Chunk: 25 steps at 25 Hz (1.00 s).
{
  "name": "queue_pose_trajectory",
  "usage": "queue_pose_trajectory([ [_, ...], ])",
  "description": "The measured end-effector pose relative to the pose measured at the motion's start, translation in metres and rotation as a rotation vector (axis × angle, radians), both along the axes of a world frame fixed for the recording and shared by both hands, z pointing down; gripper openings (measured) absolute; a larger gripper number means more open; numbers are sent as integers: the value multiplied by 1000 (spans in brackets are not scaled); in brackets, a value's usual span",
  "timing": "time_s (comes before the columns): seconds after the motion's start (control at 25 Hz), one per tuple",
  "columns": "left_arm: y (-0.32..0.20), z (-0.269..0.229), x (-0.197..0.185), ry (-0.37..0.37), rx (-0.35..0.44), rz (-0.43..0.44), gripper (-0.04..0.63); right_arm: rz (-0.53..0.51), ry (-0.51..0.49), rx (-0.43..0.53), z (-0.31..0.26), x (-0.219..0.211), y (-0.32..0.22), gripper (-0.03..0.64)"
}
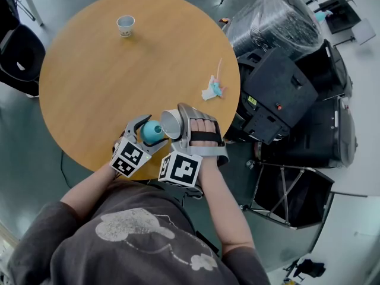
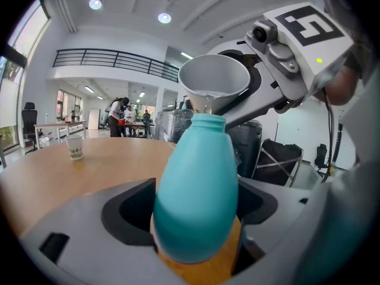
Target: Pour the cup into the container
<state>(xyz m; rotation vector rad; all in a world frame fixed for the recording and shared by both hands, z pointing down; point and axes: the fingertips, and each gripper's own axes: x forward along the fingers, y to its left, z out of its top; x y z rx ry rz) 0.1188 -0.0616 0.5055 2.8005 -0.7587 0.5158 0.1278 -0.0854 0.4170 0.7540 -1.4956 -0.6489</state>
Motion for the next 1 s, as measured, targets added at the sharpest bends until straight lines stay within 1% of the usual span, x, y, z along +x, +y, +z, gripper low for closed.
queue_pose_trajectory([
  [0.28, 0, -2, 0, 3, -3, -4, 397, -7, 8, -18, 10, -1, 3, 301],
  [0.48, 2, -1, -1, 6, -6, -9, 397, -8, -19, -23, 10, -5, 4, 301],
  [0.68, 0, -4, -5, 15, -3, -18, 397, 24, -160, -86, 11, -14, 6, 301],
  [0.84, -4, -8, -11, 24, 5, -35, 397, 73, -309, -137, 9, -19, 6, 301],
  [1.0, -8, -12, -19, 26, 14, -53, 396, 110, -431, -158, 5, -23, 3, 301],
])
